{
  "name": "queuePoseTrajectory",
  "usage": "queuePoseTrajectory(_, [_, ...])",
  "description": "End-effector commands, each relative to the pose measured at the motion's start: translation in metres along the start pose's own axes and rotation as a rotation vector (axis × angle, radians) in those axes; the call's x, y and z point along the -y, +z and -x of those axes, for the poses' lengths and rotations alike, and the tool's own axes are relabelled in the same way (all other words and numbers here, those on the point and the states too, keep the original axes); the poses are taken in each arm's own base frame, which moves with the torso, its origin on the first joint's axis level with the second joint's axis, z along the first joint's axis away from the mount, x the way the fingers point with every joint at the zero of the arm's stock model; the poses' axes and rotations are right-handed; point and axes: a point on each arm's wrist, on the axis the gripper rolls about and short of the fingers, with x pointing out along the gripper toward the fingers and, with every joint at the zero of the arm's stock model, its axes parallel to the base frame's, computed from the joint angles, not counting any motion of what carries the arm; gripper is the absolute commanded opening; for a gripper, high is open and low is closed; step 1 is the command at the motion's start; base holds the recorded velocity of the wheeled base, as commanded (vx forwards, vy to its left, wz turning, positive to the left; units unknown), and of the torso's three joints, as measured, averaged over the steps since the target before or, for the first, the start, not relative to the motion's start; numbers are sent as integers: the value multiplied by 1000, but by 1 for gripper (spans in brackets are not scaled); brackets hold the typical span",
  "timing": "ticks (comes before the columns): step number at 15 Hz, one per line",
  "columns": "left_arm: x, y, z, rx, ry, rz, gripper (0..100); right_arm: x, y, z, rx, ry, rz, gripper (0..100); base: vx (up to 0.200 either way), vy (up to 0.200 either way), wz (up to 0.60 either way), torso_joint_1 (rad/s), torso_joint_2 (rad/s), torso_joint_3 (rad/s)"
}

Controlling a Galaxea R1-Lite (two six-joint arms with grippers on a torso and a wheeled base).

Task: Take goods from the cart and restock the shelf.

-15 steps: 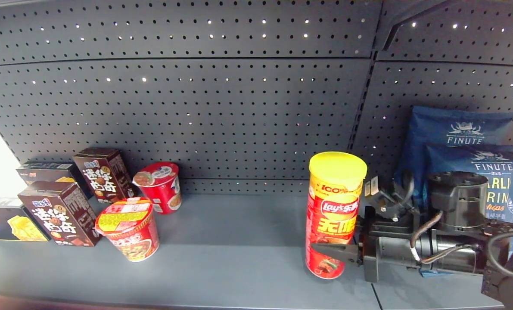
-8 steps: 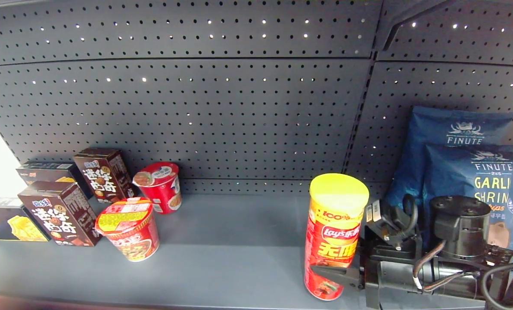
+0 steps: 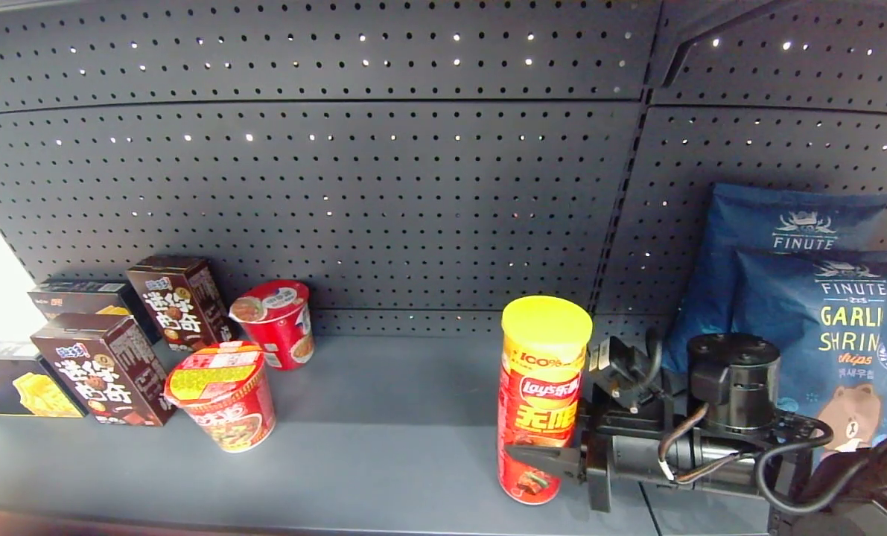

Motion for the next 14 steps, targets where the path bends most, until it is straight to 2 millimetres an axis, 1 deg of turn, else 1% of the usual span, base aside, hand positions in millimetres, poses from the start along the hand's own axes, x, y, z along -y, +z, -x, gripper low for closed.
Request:
queuePoseTrajectory(1, [0,-1,0,-5,0,0,0,5,-5,-12,-15,2,-9,0,0,0,0,0,0,0])
queuePoseTrajectory(6, [0,-4,-1,-14,-1,1,0,-1,-8,-19,-16,18,-4,0,0,0,0,0,0,0])
queuePoseTrajectory(7, [0,-5,-2,-18,-1,1,0,-3,-9,-19,-15,21,-2,100,0,0,0,0,0,0])
queuePoseTrajectory(10, [0,-5,-2,-20,-1,2,0,-8,-8,-14,-18,7,0,100,0,0,0,0,0,0])
queuePoseTrajectory(12, [0,-5,-2,-18,-1,1,0,-14,-9,-6,-30,-9,-8,100,0,0,0,0,0,0])
queuePoseTrajectory(14, [0,-4,-2,-14,-1,1,0,-24,-10,15,-38,-18,-14,100,0,0,0,0,0,0])
